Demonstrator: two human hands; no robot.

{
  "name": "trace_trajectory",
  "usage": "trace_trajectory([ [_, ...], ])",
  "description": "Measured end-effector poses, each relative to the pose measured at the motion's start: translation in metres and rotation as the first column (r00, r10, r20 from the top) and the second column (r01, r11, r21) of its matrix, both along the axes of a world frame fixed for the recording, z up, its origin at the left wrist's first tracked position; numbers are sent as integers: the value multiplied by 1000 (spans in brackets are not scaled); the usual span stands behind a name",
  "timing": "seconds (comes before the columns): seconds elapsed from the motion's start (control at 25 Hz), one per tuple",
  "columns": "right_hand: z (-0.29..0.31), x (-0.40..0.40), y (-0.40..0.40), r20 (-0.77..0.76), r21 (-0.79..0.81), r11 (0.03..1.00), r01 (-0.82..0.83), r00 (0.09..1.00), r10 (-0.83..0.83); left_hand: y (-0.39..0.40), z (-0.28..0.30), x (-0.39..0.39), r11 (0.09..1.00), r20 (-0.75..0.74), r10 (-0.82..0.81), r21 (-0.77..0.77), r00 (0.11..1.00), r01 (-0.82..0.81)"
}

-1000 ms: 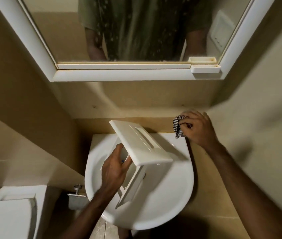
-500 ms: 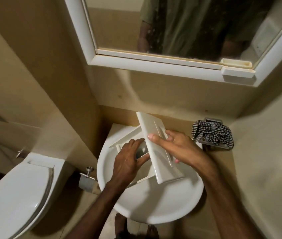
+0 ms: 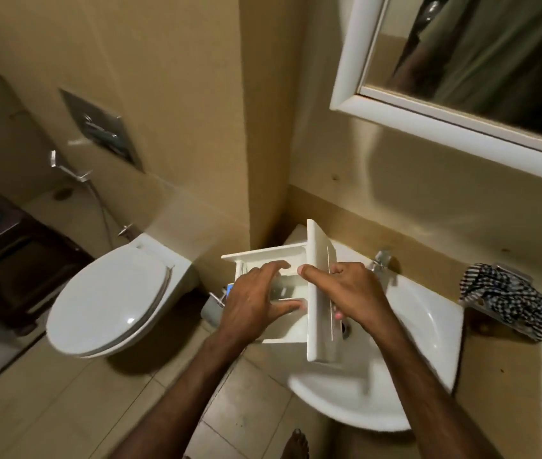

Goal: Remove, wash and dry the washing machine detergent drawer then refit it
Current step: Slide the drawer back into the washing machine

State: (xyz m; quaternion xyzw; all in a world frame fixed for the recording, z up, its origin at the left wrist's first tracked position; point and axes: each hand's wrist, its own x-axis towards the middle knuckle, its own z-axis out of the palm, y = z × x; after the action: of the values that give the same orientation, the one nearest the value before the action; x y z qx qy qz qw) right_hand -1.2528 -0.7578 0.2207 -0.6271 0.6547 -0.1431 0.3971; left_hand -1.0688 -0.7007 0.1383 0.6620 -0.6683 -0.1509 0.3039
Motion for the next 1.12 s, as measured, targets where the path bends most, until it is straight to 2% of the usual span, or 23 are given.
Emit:
trace_trajectory([
  [0.16, -12, 71, 24, 132, 82, 995, -49, 990, 37, 49, 3, 81, 995, 90, 87, -57, 992, -82],
  [0.2, -16, 87, 30, 156, 95, 994, -52, 987, 37, 63, 4, 100, 991, 74, 113, -87, 991, -106],
  [0.28, -27, 129, 45, 184, 108, 992, -68, 982, 48, 103, 6, 141, 958, -82, 240, -145, 967, -249],
  [0.32, -34, 148, 52, 189, 119, 990, -76, 981, 53, 125, 5, 158, 918, -195, 334, -153, 922, -365],
  [0.4, -46, 186, 66, 196, 155, 983, -101, 978, 69, 168, 1, 188, 780, -398, 533, -112, 747, -616],
  [0.48, -57, 225, 83, 208, 203, 972, -119, 975, 76, 207, -9, 214, 574, -558, 676, -12, 482, -819],
  [0.56, -67, 263, 102, 245, 233, 963, -133, 967, 75, 240, -22, 236, 364, -649, 738, 155, 183, -918],
  [0.6, -73, 284, 112, 274, 249, 959, -139, 959, 68, 255, -31, 247, 298, -662, 747, 248, 63, -922],
  [0.64, -80, 304, 123, 309, 269, 952, -144, 950, 56, 268, -42, 255, 267, -661, 750, 330, -19, -906],
  [0.72, -93, 349, 148, 377, 337, 927, -168, 926, 31, 293, -57, 268, 251, -656, 744, 451, -128, -857],
  [0.84, -106, 416, 187, 445, 463, 863, -201, 895, -30, 320, -56, 281, 171, -655, 689, 562, -310, -809],
  [0.92, -112, 461, 212, 481, 520, 823, -227, 874, -63, 337, -51, 299, 145, -653, 645, 614, -396, -776],
  [1.04, -113, 516, 241, 532, 548, 787, -285, 844, -65, 354, -47, 338, 209, -644, 597, 700, -478, -683],
  [1.12, -111, 551, 261, 554, 569, 750, -336, 831, -47, 364, -40, 368, 275, -645, 514, 748, -565, -604],
])
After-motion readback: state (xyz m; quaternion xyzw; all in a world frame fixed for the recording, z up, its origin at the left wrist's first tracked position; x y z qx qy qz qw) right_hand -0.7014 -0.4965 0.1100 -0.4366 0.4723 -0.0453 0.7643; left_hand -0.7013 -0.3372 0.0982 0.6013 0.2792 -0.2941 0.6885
